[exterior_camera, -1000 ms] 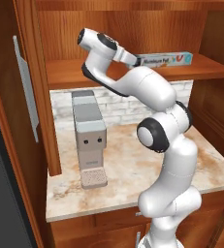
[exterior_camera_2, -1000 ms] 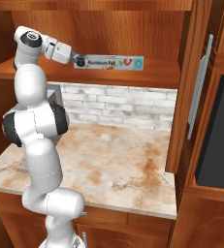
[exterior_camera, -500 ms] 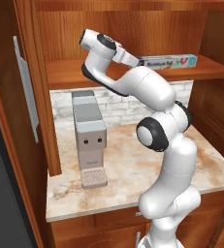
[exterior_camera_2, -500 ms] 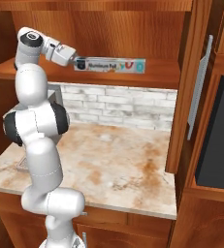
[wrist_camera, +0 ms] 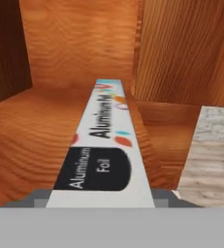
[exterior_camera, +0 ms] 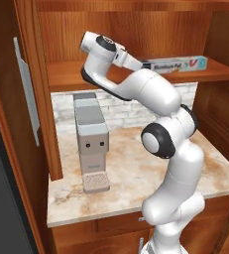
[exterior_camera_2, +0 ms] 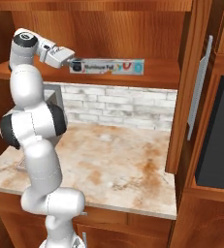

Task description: Retrieve the tupperware and aluminum foil from the cabinet and place them on the dining counter near the plate with tomato and lemon wedge to prepare for storing leftovers.

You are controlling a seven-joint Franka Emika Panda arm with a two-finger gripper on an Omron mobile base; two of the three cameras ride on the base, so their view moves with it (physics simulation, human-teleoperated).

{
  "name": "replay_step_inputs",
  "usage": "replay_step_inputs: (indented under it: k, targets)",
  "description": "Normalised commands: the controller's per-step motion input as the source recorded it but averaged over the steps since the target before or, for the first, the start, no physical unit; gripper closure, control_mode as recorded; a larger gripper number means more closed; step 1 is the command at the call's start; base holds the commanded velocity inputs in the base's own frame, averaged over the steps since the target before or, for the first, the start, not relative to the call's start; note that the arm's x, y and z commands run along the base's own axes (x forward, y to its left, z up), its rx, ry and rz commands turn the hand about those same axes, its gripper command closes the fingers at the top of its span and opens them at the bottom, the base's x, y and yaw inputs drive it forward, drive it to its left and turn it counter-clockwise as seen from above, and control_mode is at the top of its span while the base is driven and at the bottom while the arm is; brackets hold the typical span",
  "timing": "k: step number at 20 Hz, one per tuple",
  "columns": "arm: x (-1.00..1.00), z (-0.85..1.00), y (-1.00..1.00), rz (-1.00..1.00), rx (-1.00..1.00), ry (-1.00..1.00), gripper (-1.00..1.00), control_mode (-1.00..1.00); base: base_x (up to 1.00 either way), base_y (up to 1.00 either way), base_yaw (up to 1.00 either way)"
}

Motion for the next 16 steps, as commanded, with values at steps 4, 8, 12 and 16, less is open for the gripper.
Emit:
replay_step_inputs:
  k: [4, 8, 12, 16]
  targets:
    - [-1.0, 0.0, 0.0, 0.14, -0.07, 0.0, 1.0, -1.0, 0.0, 0.0, 0.0]
    - [-1.0, 0.12, -0.07, 0.44, 0.0, 0.0, 1.0, -1.0, 0.0, 0.0, 0.0]
    - [-1.0, 0.18, -0.11, 0.62, 0.02, 0.0, 1.0, -1.0, 0.0, 0.0, 0.0]
    - [-1.0, 0.19, -0.32, 0.56, 0.12, 0.0, 1.0, -1.0, 0.0, 0.0, 0.0]
